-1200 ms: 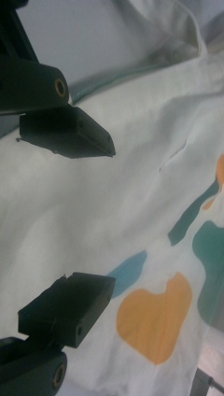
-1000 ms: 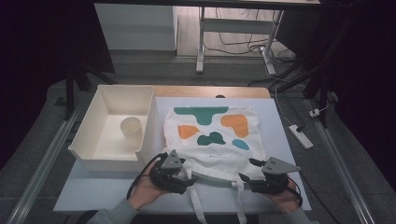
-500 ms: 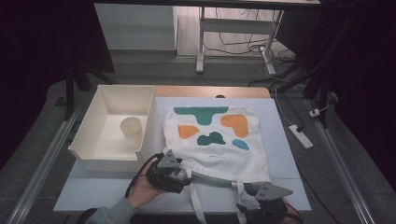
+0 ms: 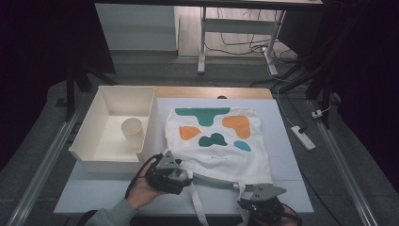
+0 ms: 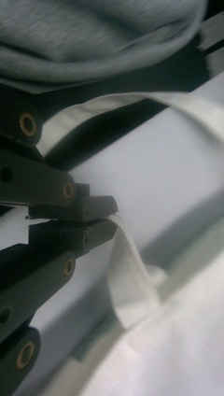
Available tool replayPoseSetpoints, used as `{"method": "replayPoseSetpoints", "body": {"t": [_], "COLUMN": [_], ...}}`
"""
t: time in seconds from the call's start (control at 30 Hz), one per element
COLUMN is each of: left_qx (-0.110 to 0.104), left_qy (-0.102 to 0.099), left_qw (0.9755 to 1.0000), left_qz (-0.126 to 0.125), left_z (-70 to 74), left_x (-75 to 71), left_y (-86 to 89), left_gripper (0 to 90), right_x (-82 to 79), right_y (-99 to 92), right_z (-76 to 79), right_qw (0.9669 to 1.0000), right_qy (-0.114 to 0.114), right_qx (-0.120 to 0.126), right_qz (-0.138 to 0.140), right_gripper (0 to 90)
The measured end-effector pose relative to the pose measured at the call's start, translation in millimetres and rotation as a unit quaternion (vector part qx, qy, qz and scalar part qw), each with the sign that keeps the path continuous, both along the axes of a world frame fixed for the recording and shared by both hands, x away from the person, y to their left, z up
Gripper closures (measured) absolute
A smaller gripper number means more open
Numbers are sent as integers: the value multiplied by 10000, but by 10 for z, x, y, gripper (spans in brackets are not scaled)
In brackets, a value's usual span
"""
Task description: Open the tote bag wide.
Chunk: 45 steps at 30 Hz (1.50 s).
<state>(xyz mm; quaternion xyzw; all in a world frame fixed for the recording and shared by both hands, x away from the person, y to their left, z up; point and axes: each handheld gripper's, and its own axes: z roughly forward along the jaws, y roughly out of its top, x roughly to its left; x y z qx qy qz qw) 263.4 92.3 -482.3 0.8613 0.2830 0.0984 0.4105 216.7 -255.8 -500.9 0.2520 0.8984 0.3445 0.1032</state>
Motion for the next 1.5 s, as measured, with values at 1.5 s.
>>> {"method": "replayPoseSetpoints", "body": {"t": [1.5], "left_qx": [200], "left_qy": [-6], "left_qw": [9998], "left_qz": [-55], "left_z": [-75], "left_x": [19], "left_y": [-52], "left_gripper": [223], "right_x": [1045], "right_y": [14], "right_z": [176], "right_qw": [9919], "right_qy": [-657], "right_qx": [483], "right_qz": [-973], "right_gripper": [655]}}
